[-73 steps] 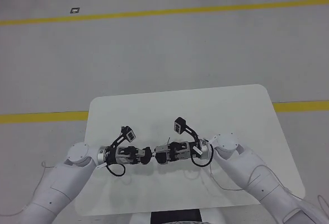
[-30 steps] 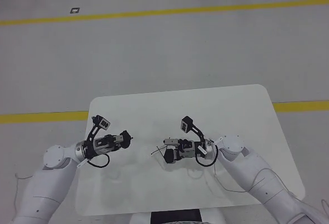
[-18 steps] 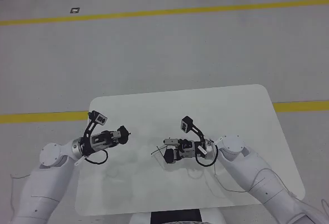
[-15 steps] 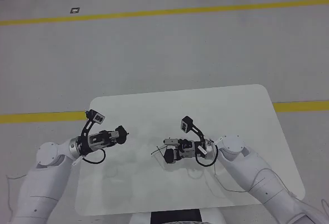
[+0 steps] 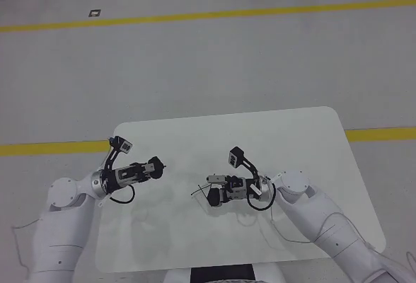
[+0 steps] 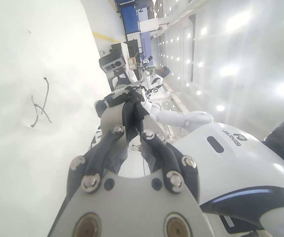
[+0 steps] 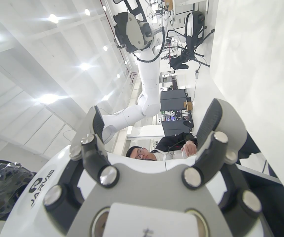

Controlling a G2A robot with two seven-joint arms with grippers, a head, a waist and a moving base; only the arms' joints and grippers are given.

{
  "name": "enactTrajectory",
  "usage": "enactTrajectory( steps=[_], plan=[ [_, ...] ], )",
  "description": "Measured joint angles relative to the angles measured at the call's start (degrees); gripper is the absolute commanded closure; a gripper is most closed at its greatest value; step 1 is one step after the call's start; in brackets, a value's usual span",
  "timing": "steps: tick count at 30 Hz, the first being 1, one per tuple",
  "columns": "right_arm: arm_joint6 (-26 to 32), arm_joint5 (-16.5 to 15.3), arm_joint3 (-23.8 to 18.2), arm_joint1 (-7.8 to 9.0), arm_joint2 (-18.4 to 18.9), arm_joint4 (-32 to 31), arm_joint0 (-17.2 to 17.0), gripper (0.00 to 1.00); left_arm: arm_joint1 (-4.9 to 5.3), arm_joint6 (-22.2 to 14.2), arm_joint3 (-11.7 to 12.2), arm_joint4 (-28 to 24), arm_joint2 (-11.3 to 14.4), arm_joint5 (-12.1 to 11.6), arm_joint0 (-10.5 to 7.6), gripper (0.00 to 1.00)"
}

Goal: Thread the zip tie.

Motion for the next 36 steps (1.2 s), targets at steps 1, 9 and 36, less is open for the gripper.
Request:
enactTrajectory(
  steps=[1,9,36],
  plan=[
    [0.0,0.0,0.0,0.0,0.0,0.0,0.0,0.0,-0.45,0.2,0.0,0.8,-0.6,0.0,0.04,1.0],
    [0.0,0.0,0.0,0.0,0.0,0.0,0.0,0.0,-1.61,1.9,0.0,3.3,-1.7,0.0,0.18,1.0],
    [-9.0,18.5,-14.3,1.47,-6.0,-35.3,2.3,0.0,-1.61,1.9,0.0,3.3,-1.7,0.0,0.18,1.0]
  ],
)
